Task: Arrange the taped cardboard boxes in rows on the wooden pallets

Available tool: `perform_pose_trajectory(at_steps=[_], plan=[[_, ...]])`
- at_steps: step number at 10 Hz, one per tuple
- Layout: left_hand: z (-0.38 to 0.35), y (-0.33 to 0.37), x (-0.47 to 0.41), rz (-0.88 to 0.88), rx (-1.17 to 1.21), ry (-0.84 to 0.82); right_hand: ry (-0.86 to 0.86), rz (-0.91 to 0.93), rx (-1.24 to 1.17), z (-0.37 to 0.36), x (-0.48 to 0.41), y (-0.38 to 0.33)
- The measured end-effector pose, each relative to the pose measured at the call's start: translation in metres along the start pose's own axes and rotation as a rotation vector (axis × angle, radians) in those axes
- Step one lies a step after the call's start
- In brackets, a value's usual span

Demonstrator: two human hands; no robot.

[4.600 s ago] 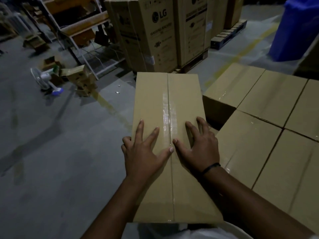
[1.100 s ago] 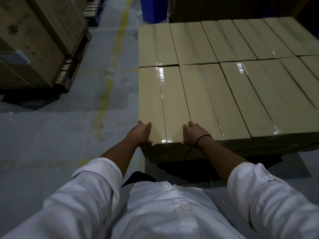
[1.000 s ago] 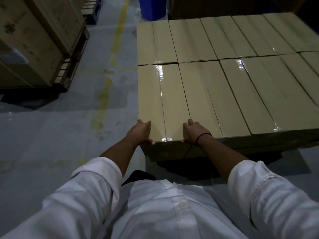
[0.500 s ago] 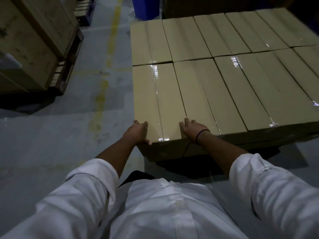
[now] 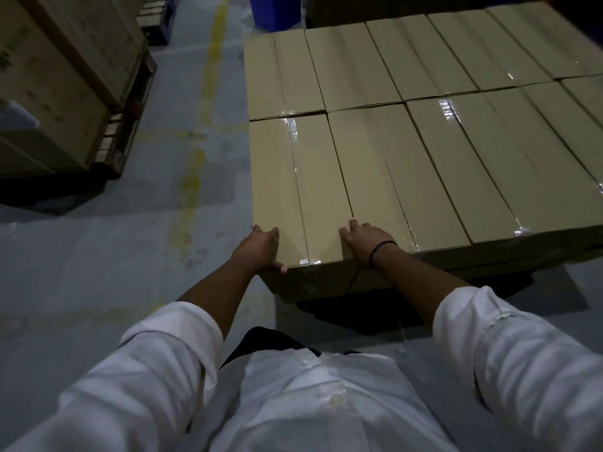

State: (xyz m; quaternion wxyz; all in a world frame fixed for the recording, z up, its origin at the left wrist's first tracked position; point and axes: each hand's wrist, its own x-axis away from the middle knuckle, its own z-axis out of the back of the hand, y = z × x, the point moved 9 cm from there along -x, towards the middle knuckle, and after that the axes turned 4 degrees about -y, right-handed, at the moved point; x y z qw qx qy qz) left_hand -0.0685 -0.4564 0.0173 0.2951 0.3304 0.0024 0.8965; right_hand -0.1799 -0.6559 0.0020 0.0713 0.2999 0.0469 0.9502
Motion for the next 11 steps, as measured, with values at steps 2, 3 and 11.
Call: perform_pose_trajectory(at_steps=[2,3,11], plan=[[-0.003,-0.002,-0.005,0.016,0.008,-0.012,0.012,0.017,-0.012,0.003,-0.004,0.004],[-0.004,-0.002,-0.008,0.030,-0.003,-0.020,0.016,-0.001,-0.051,0.003,-0.003,0.005],[-0.032,0.039,0.121,0.041,0.119,0.140,-0.098,-0.049,-0.395,-0.035,0.119,-0.002]])
